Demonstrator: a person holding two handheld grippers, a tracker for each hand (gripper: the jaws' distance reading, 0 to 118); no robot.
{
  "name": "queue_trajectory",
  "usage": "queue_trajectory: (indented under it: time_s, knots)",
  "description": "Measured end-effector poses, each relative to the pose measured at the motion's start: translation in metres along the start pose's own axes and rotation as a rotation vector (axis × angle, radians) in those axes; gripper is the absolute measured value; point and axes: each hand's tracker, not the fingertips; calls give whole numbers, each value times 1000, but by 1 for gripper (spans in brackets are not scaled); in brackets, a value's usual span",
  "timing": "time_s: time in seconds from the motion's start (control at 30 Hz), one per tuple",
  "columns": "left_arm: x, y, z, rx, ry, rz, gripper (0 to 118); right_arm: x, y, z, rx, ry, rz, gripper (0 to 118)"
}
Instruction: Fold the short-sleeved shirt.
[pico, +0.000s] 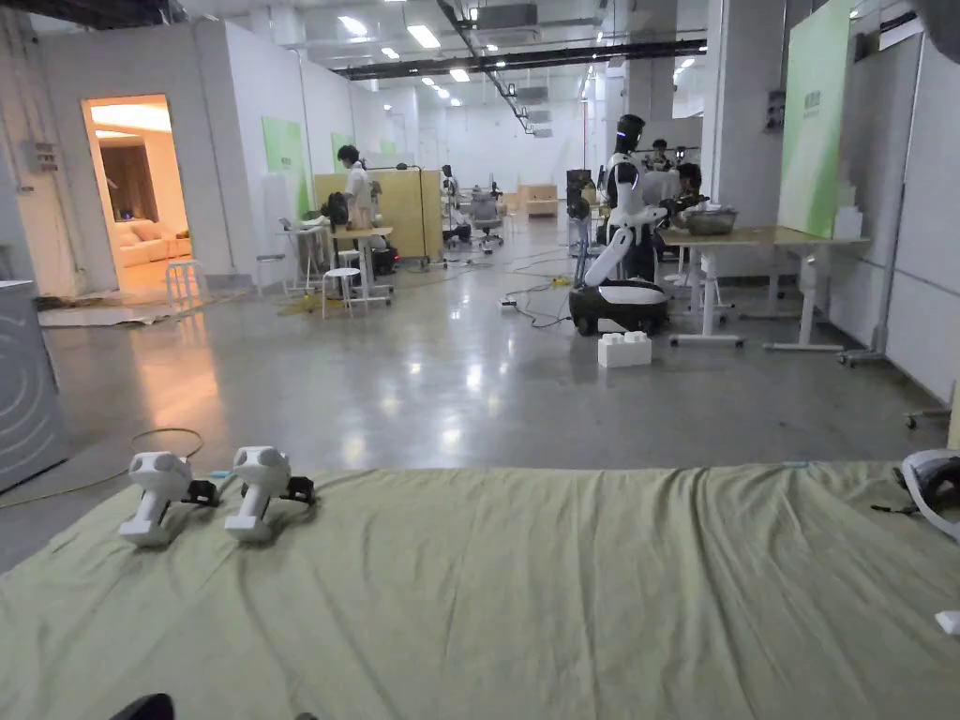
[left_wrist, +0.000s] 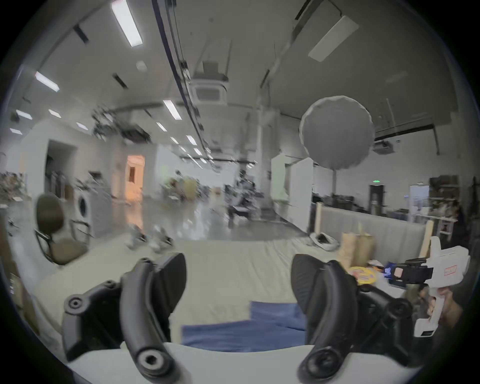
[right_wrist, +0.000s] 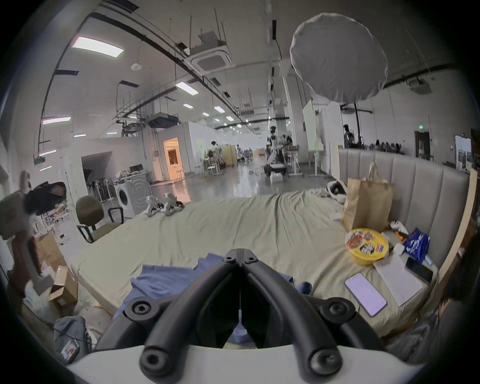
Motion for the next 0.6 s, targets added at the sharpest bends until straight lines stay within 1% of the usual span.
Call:
queue_trajectory:
  time_s: [0.03, 0.07, 0.1, 0.13, 0.17, 0.23, 0.27, 0.33, 0.4, 0.43, 0.47, 0.5, 0.53, 0.6]
  knots:
    - [-1, 4, 12, 25, 40, -25, 77, -1, 2, 4, 12, -2, 4, 2]
    - [-2, 7, 22, 38, 71, -35, 67, -1, 3, 8, 27, -3, 7, 2]
    - [-2, 8, 32, 58, 98, -45, 45, -1, 6, 13, 41, 1, 13, 2]
    - [-4, 8, 38, 76, 121, -40, 6, -1, 8, 17, 51, 4, 22, 2]
    - [-5, 9, 42, 77, 137, -29, 3, -1, 11, 22, 61, 6, 34, 2]
    - [-9, 16, 49, 17, 111, -10, 2, -1, 19, 31, 72, 11, 52, 2]
    - [-9, 17, 53, 8, 114, -17, 2, -1, 23, 36, 70, 14, 47, 2]
    - [-2, 12, 59, -5, 147, -58, 1, 1, 28, 49, 117, 24, 28, 2]
    - [6, 15, 58, -12, 159, -72, 1, 3, 29, 55, 142, -3, 46, 2]
    - [5, 15, 57, -25, 132, -69, 1, 4, 29, 48, 152, -39, 57, 2]
    - [7, 14, 56, -21, 123, -67, 1, -17, 6, 12, 167, -52, 52, 2]
    - [10, 15, 54, -32, 102, -76, 1, -14, 5, 10, 165, -43, 37, 2]
    - [3, 7, 57, -23, 114, -89, 1, -13, 8, 10, 148, -25, 17, 2]
    - [7, 7, 56, -21, 112, -117, 1, -15, 6, 10, 159, -41, 26, 2]
